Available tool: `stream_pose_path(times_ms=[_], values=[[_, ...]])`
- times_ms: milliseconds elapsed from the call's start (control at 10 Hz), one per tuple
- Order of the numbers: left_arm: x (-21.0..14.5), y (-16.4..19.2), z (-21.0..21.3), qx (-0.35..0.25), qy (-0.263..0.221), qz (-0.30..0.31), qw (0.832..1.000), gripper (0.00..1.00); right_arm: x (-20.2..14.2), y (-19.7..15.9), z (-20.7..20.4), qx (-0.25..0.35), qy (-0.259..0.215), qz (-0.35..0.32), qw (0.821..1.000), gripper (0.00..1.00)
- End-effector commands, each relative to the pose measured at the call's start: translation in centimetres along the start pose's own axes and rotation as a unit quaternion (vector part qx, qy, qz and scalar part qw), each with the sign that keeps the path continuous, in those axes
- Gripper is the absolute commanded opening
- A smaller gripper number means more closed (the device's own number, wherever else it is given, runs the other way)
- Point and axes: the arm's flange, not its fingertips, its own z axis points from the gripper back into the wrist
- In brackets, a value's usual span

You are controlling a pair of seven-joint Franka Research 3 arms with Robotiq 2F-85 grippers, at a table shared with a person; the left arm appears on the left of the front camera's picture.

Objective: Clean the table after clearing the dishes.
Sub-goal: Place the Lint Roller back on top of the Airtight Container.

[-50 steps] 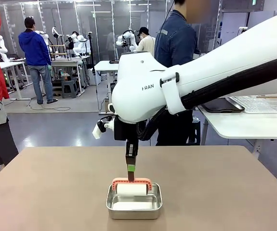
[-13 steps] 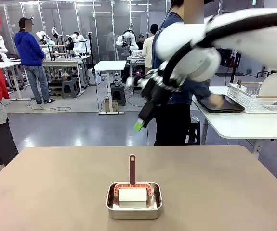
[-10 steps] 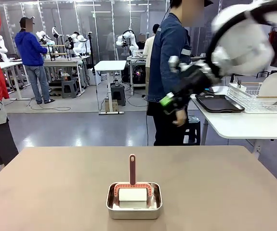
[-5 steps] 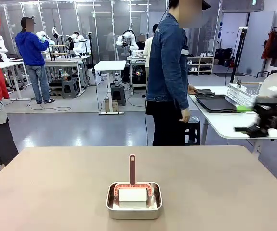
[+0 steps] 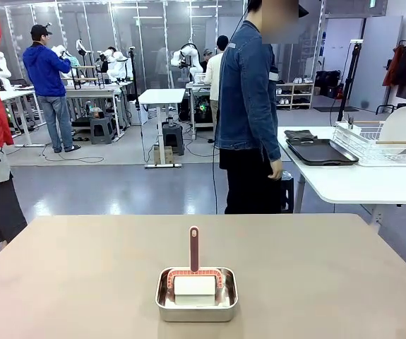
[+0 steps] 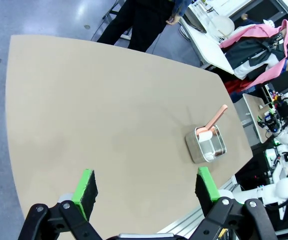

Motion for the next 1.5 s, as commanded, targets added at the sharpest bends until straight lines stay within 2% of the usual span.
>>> stream_pose_path(times_ms=[0, 100, 1400], values=[[-0.05, -0.06, 0.16, 0.006, 0.002, 0.003, 1.000, 1.00, -0.47, 0.48, -0.89, 0.000, 0.022, 0.021, 1.000, 1.00], [-0.05, -0.06, 0.16, 0.006, 0.002, 0.003, 1.000, 1.00, 0.00, 0.00, 0.00, 0.000, 0.000, 0.000, 1.000, 1.00], [-0.05, -0.06, 0.16, 0.006, 0.002, 0.003, 1.000, 1.00, 0.00, 0.00, 0.00, 0.000, 0.000, 0.000, 1.000, 1.00]])
